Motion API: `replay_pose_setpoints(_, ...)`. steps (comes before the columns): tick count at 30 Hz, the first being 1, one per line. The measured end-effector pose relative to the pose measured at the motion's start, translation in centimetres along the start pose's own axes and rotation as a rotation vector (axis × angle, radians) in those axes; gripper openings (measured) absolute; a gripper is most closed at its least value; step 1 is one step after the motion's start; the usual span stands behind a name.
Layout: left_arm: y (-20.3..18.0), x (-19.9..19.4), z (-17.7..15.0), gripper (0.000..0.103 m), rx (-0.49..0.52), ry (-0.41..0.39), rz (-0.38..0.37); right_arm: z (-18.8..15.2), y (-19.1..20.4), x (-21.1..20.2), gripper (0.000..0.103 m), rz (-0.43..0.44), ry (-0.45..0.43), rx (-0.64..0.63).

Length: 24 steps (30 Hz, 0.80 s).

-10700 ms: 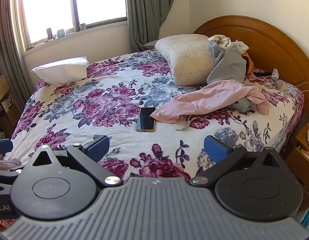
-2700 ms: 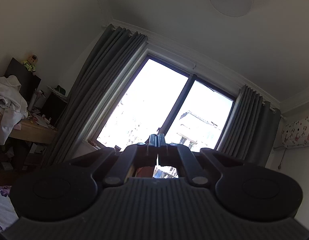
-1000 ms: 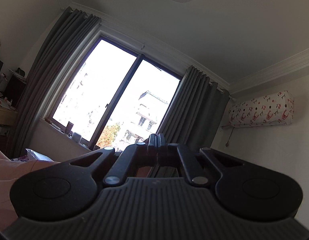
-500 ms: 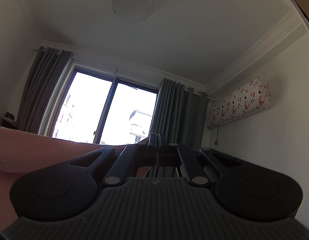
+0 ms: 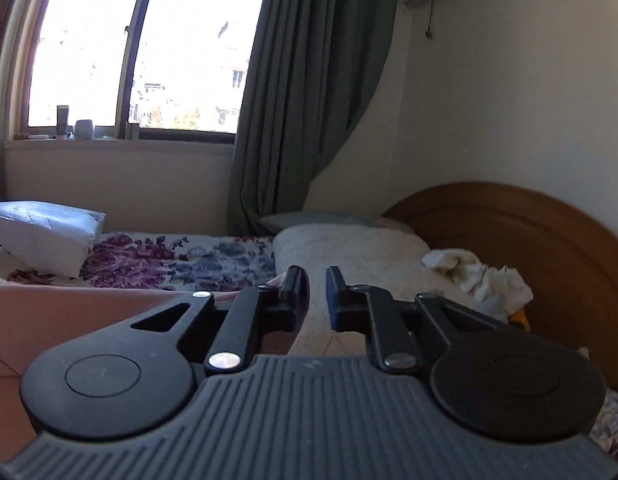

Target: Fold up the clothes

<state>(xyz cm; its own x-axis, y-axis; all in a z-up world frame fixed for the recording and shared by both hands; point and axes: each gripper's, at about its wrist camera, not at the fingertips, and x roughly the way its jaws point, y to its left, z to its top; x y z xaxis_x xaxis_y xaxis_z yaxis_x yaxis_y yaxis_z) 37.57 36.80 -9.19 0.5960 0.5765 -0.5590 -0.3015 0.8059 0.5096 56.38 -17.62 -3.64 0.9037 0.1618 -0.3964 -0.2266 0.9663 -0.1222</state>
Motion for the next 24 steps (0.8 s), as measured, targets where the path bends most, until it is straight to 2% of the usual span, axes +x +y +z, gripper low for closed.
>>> replay_pose_setpoints(2,-2.0,6.5,-1.0,0.035,-0.060,0.144,-0.020,-4.4,3.2,3.1,0.049,0.002,0.043,-0.061)
replay_pose_setpoints(3,-1.5,7.4,0.0,0.035,-0.070,0.157,-0.036,-6.4,4.9,3.8,0.051,0.026,0.039,-0.116)
replay_pose_setpoints(4,-1.1,8.0,0.6,0.036,-0.071,0.158,-0.048,-8.6,7.0,3.9,0.054,0.082,0.008,-0.225)
replay_pose_setpoints(7,-1.5,6.9,-1.2,0.043,0.041,0.031,-0.028,-14.1,13.6,2.7,0.062,0.306,-0.103,-0.633)
replay_pose_setpoints(8,-2.2,6.0,-1.4,0.048,0.104,-0.046,-0.024,-15.5,15.6,2.3,0.063,0.381,-0.131,-0.762)
replay_pose_setpoints(10,-3.3,4.3,-1.8,0.054,0.183,-0.140,-0.057,-16.3,19.7,2.9,0.061,0.504,-0.104,-0.881)
replay_pose_setpoints(13,-6.0,0.2,-2.3,0.054,0.199,-0.204,-0.133,-15.4,24.4,4.8,0.060,0.527,-0.041,-0.786)
replay_pose_setpoints(14,-6.8,-1.8,-2.8,0.054,0.177,-0.214,-0.180,-15.1,24.7,4.5,0.059,0.576,-0.005,-0.722)
replay_pose_setpoints(15,-7.3,-3.7,-3.9,0.054,0.155,-0.215,-0.222,-14.8,25.1,4.3,0.059,0.625,0.030,-0.657)
replay_pose_setpoints(18,-7.9,-10.2,-10.7,0.057,0.114,-0.192,-0.394,-15.9,24.2,1.1,0.060,0.788,0.090,-0.511)
replay_pose_setpoints(19,-8.2,-12.1,-12.9,0.060,0.106,-0.180,-0.451,-16.7,22.8,-1.3,0.063,0.857,0.118,-0.458)
replay_pose_setpoints(20,-8.5,-13.6,-15.2,0.069,0.097,-0.159,-0.511,-17.8,21.8,-3.1,0.071,0.894,0.146,-0.416)
replay_pose_setpoints(21,-8.9,-15.0,-17.4,0.073,0.091,-0.136,-0.565,-19.0,20.8,-4.5,0.076,0.912,0.175,-0.384)
replay_pose_setpoints(22,-9.8,-16.0,-19.6,0.081,0.095,-0.106,-0.595,-20.3,19.9,-6.1,0.089,0.916,0.206,-0.359)
replay_pose_setpoints(23,-10.6,-16.9,-21.5,0.085,0.099,-0.077,-0.619,-21.7,19.1,-7.5,0.096,0.914,0.234,-0.336)
replay_pose_setpoints(24,-11.3,-17.1,-22.7,0.085,0.106,-0.048,-0.616,-22.9,18.8,-8.2,0.096,0.890,0.253,-0.318)
